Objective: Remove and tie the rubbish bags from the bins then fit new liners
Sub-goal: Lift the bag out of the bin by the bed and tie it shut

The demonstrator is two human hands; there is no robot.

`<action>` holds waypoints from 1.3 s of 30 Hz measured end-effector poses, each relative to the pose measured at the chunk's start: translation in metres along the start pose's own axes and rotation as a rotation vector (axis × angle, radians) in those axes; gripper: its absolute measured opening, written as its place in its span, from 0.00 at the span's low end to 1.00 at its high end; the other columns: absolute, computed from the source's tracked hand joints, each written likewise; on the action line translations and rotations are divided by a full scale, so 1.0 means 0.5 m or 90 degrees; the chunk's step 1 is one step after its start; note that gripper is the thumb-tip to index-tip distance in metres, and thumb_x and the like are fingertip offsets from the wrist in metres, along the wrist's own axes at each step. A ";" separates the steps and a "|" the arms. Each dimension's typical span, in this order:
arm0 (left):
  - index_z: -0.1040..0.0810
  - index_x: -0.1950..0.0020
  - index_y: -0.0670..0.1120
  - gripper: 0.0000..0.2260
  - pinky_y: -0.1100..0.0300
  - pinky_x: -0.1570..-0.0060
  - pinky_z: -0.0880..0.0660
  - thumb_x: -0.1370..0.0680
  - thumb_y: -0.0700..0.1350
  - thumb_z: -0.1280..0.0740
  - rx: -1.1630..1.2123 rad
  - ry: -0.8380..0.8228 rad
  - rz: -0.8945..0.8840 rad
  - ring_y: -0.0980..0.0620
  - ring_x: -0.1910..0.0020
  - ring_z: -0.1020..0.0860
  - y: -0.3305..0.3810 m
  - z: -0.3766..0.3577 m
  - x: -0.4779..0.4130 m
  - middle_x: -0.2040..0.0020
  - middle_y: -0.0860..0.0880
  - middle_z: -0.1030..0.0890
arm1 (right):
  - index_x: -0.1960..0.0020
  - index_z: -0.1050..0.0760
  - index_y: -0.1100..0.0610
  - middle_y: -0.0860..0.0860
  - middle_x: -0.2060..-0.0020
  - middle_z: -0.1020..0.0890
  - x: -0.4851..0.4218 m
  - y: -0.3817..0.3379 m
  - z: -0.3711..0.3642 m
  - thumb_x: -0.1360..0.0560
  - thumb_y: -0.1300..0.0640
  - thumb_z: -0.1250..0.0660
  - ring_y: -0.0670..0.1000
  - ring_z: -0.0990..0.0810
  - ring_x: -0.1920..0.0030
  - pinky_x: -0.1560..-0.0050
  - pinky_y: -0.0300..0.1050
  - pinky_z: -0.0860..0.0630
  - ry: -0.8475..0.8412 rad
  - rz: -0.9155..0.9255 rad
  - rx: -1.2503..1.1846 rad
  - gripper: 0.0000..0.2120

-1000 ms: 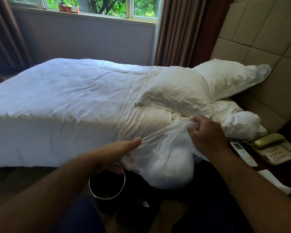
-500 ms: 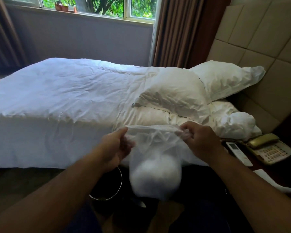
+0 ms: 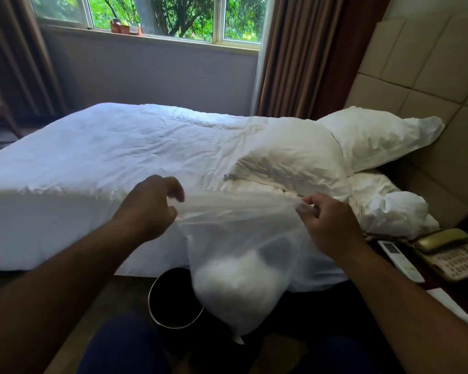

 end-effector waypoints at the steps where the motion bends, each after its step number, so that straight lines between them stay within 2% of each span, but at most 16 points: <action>1: 0.24 0.53 0.56 0.13 0.58 0.54 0.31 0.28 0.37 0.30 -0.079 -0.021 -0.035 0.51 0.51 0.26 -0.002 -0.004 0.004 0.50 0.53 0.26 | 0.52 0.18 0.55 0.49 0.68 0.22 -0.001 0.004 0.001 0.23 0.53 0.29 0.60 0.18 0.58 0.57 0.47 0.27 -0.008 -0.014 -0.006 0.06; 5: 0.24 0.44 0.58 0.15 0.56 0.48 0.28 0.26 0.40 0.31 -0.109 -0.095 -0.074 0.50 0.46 0.25 -0.006 -0.044 0.014 0.46 0.54 0.28 | 0.53 0.19 0.54 0.45 0.69 0.24 -0.001 0.003 0.004 0.23 0.51 0.29 0.56 0.19 0.60 0.59 0.44 0.31 -0.020 -0.029 -0.016 0.06; 8: 0.27 0.36 0.56 0.16 0.50 0.40 0.28 0.23 0.55 0.35 -0.093 -0.054 -0.066 0.48 0.39 0.28 0.012 -0.060 0.021 0.39 0.51 0.26 | 0.49 0.18 0.55 0.45 0.67 0.22 -0.002 -0.015 0.008 0.23 0.53 0.28 0.51 0.21 0.61 0.58 0.41 0.31 -0.024 -0.006 -0.019 0.06; 10: 0.32 0.30 0.57 0.32 0.47 0.35 0.31 0.29 0.71 0.40 -0.062 -0.067 -0.074 0.49 0.34 0.31 0.035 -0.078 0.032 0.34 0.51 0.28 | 0.47 0.17 0.56 0.46 0.66 0.22 -0.002 -0.031 0.012 0.23 0.55 0.28 0.49 0.22 0.61 0.57 0.39 0.32 -0.029 0.018 -0.006 0.07; 12: 0.40 0.24 0.57 0.46 0.49 0.30 0.35 0.37 0.79 0.43 -0.069 -0.129 -0.126 0.49 0.29 0.35 0.074 -0.108 0.050 0.28 0.52 0.33 | 0.46 0.17 0.56 0.46 0.66 0.22 -0.005 -0.044 0.018 0.24 0.56 0.28 0.49 0.22 0.61 0.57 0.39 0.32 -0.027 0.037 0.002 0.08; 14: 0.47 0.21 0.55 0.49 0.50 0.28 0.37 0.36 0.76 0.38 -0.134 -0.162 -0.172 0.49 0.26 0.38 0.101 -0.144 0.058 0.25 0.52 0.36 | 0.47 0.17 0.55 0.45 0.66 0.22 -0.009 -0.056 0.025 0.25 0.56 0.27 0.51 0.20 0.60 0.56 0.39 0.31 -0.026 0.050 0.004 0.07; 16: 0.41 0.23 0.54 0.39 0.51 0.31 0.36 0.29 0.67 0.33 -0.148 -0.130 -0.178 0.48 0.28 0.35 0.111 -0.169 0.046 0.27 0.51 0.33 | 0.48 0.16 0.53 0.45 0.67 0.22 -0.009 -0.064 0.034 0.26 0.58 0.27 0.52 0.19 0.60 0.57 0.40 0.31 -0.026 0.068 0.002 0.07; 18: 0.26 0.35 0.53 0.20 0.51 0.38 0.30 0.24 0.59 0.32 -0.086 -0.084 -0.184 0.46 0.37 0.27 0.116 -0.176 0.028 0.38 0.49 0.25 | 0.48 0.16 0.52 0.48 0.68 0.20 -0.005 -0.067 0.044 0.26 0.59 0.27 0.51 0.20 0.62 0.57 0.40 0.30 -0.025 0.093 0.004 0.08; 19: 0.23 0.44 0.51 0.12 0.52 0.44 0.27 0.23 0.55 0.33 -0.047 -0.077 -0.191 0.45 0.42 0.24 0.117 -0.177 0.022 0.45 0.49 0.23 | 0.48 0.17 0.51 0.49 0.67 0.18 -0.002 -0.063 0.047 0.26 0.58 0.27 0.51 0.20 0.62 0.58 0.41 0.30 -0.033 0.100 0.017 0.08; 21: 0.22 0.53 0.50 0.04 0.55 0.53 0.28 0.22 0.50 0.33 -0.018 -0.079 -0.196 0.44 0.49 0.22 0.115 -0.179 0.020 0.55 0.50 0.24 | 0.47 0.17 0.50 0.51 0.60 0.15 0.003 -0.041 0.036 0.25 0.54 0.27 0.52 0.18 0.58 0.57 0.42 0.29 -0.099 0.079 0.093 0.08; 24: 0.19 0.52 0.53 0.04 0.55 0.55 0.26 0.24 0.50 0.33 -0.003 -0.061 -0.186 0.44 0.51 0.21 0.108 -0.172 0.025 0.57 0.51 0.22 | 0.47 0.19 0.49 0.52 0.52 0.15 0.008 0.007 0.017 0.23 0.49 0.31 0.55 0.18 0.47 0.50 0.45 0.26 -0.202 -0.005 0.250 0.08; 29: 0.21 0.52 0.55 0.07 0.55 0.59 0.27 0.24 0.50 0.38 -0.048 -0.069 -0.142 0.45 0.54 0.21 0.094 -0.148 0.018 0.56 0.49 0.19 | 0.54 0.26 0.48 0.51 0.51 0.18 0.011 0.033 0.004 0.21 0.52 0.38 0.55 0.20 0.50 0.51 0.47 0.24 -0.267 -0.077 0.316 0.05; 32: 0.21 0.46 0.55 0.09 0.55 0.57 0.27 0.21 0.51 0.40 -0.102 -0.080 -0.077 0.44 0.52 0.21 0.078 -0.121 0.012 0.51 0.48 0.19 | 0.60 0.29 0.49 0.51 0.55 0.19 0.005 0.033 0.000 0.22 0.56 0.39 0.56 0.20 0.52 0.52 0.47 0.24 -0.253 -0.122 0.256 0.08; 36: 0.20 0.43 0.54 0.12 0.58 0.54 0.29 0.19 0.47 0.41 -0.054 -0.143 0.034 0.45 0.47 0.22 0.055 -0.092 0.003 0.44 0.47 0.18 | 0.58 0.22 0.49 0.52 0.57 0.17 -0.008 0.021 -0.003 0.25 0.61 0.38 0.53 0.19 0.56 0.57 0.45 0.25 -0.258 -0.174 0.128 0.09; 37: 0.19 0.43 0.53 0.12 0.60 0.57 0.29 0.19 0.45 0.41 0.007 -0.160 0.070 0.46 0.50 0.21 0.051 -0.088 0.003 0.46 0.46 0.18 | 0.58 0.22 0.50 0.52 0.58 0.16 -0.010 0.017 -0.003 0.25 0.62 0.38 0.53 0.19 0.58 0.59 0.44 0.24 -0.255 -0.181 0.097 0.10; 39: 0.18 0.48 0.51 0.14 0.63 0.70 0.28 0.20 0.39 0.42 0.160 -0.178 0.139 0.47 0.65 0.21 0.050 -0.081 0.009 0.59 0.45 0.17 | 0.57 0.20 0.53 0.55 0.63 0.15 -0.007 0.008 0.000 0.23 0.63 0.39 0.55 0.17 0.64 0.66 0.44 0.22 -0.250 -0.216 0.011 0.11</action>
Point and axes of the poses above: each hand's wrist, its own x-axis away from the middle knuckle, its own z-axis out of the back of the hand, y = z × x, the point moved 5 cm from there along -x, towards the middle knuckle
